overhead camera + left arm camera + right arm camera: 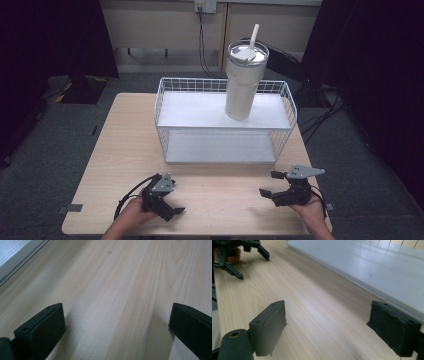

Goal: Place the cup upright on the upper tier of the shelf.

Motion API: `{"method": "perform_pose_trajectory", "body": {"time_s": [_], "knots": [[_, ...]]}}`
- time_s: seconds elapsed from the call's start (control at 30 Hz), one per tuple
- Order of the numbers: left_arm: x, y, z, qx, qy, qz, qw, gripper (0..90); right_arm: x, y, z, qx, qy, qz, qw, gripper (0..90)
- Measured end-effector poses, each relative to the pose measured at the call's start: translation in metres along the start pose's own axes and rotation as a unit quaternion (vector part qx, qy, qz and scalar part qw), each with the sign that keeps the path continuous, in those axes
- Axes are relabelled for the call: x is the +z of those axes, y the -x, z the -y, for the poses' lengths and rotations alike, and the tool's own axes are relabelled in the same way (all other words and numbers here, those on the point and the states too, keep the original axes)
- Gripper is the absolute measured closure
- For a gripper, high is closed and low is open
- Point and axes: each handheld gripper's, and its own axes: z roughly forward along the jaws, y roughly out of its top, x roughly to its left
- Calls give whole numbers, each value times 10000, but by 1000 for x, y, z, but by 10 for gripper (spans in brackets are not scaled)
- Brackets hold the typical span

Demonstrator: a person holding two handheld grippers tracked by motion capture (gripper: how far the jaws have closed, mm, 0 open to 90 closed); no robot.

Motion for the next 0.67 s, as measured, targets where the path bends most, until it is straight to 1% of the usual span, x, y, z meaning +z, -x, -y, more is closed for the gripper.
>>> {"method": "perform_pose_trajectory", "body": {"time_s": [0.07, 0.1, 0.17, 0.27, 0.33, 0.37, 0.43, 0.47, 0.5, 0.53, 0.63, 0.67], "knots": [[0, 0, 0, 0, 0, 0, 10000, 0, 2, 0, 3, 18, -33, -18, 10000, 138], [0, 0, 0, 0, 0, 0, 10000, 0, 6, 0, 10, 43, -105, -11, 9999, 138], [0, 0, 0, 1, -1, 0, 10000, 0, 7, 0, 12, 53, -135, -19, 9999, 138], [0, 0, 0, 0, 0, 0, 10000, 0, 13, -2, 19, -19, -289, 40, 9996, 139], [0, 0, 0, 0, -1, 1, 10000, 0, 15, -4, 20, -59, -346, 8, 9994, 140], [0, 0, 0, 2, -2, 0, 10000, 0, 15, -5, 20, -94, -347, 26, 9993, 139], [0, 0, 0, 6, -4, 0, 10000, 0, 16, -6, 21, -139, -318, 140, 9993, 151], [0, 0, 0, 0, 0, 0, 10000, 0, 17, -7, 21, -152, -376, 121, 9991, 155], [0, 0, 0, 0, -1, 1, 10000, 0, 17, -8, 21, -194, -436, 184, 9987, 153], [0, 0, 0, -4, 2, 0, 10000, 0, 18, -9, 21, -301, -493, 243, 9980, 146], [1, 0, 0, -39, 26, 2, 10000, 0, 19, -14, 21, -517, -649, 367, 9959, 138], [1, 0, 0, -40, 27, 2, 10000, 0, 20, -16, 20, -580, -670, 345, 9955, 136]]}}
